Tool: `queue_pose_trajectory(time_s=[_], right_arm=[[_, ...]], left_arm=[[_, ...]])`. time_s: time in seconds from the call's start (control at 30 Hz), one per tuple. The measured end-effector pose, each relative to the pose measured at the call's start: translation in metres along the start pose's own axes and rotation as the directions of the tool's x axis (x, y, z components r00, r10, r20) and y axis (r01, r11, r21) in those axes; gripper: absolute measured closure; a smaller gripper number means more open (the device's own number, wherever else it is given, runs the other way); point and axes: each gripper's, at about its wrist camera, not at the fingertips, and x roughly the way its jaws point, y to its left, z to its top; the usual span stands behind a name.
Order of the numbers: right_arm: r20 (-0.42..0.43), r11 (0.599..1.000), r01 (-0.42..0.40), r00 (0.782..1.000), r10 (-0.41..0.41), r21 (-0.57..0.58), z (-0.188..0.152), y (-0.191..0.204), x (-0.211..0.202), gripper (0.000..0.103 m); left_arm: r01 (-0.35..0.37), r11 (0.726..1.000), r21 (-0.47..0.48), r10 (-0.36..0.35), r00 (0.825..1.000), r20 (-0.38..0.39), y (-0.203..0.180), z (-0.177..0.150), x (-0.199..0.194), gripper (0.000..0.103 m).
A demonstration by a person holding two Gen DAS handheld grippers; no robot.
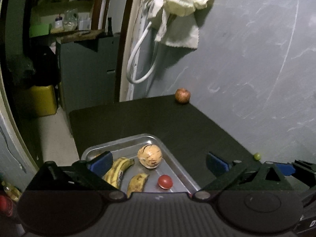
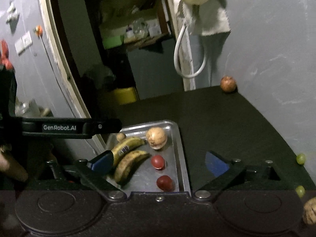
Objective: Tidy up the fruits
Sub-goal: 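Withdraw both tools from the tray toward the remaining fruits, then move the left tool to a small tan fruit while the right tool approaches a pepino melon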
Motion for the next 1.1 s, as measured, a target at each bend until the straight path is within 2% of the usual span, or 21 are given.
queue_pose_trajectory(time_s=[0.13, 0.3, 0.43, 0.53, 0.67, 0.8, 0.93, 1.1], right_arm=[[0.041, 0.999, -0.009, 0.999, 0.007, 0.042, -0.010, 0.000, -0.030, 0.001], [0.043, 0.997, 0.011, 0.999, -0.014, 0.079, -0.028, -0.004, -0.056, 0.001], [0.045, 0.991, 0.076, 0.996, -0.081, 0.106, -0.038, -0.013, -0.074, 0.001], [0.062, 0.978, 0.158, 0.984, -0.167, 0.136, -0.040, -0.020, -0.090, 0.001], [0.076, 0.947, 0.277, 0.954, -0.292, 0.162, -0.042, -0.025, -0.106, 0.001], [0.049, 0.890, 0.399, 0.907, -0.419, 0.220, -0.050, -0.021, -0.120, 0.001], [0.022, 0.833, 0.494, 0.857, -0.515, 0.250, -0.058, -0.010, -0.131, 0.001], [-0.008, 0.762, 0.584, 0.795, -0.606, 0.278, -0.073, 0.011, -0.150, 0.001]], left_arm=[[0.000, 1.000, 0.006, 0.000, 1.000, 0.011, -0.007, 0.002, -0.025, 0.001], [0.029, 0.998, 0.048, -0.029, 1.000, 0.006, -0.017, 0.006, -0.038, 0.001], [0.087, 0.994, 0.071, -0.086, 0.996, -0.010, -0.028, 0.005, -0.029, 0.001], [0.158, 0.983, 0.097, -0.156, 0.987, -0.032, -0.041, 0.003, -0.017, 0.001], [0.287, 0.946, 0.150, -0.279, 0.957, -0.072, -0.056, -0.001, -0.006, 0.001], [0.416, 0.887, 0.201, -0.394, 0.908, -0.140, -0.065, -0.010, 0.002, 0.001], [0.503, 0.835, 0.225, -0.466, 0.862, -0.197, -0.067, -0.021, 0.008, 0.001], [0.566, 0.800, 0.200, -0.517, 0.819, -0.250, -0.064, -0.029, 0.020, 0.001]])
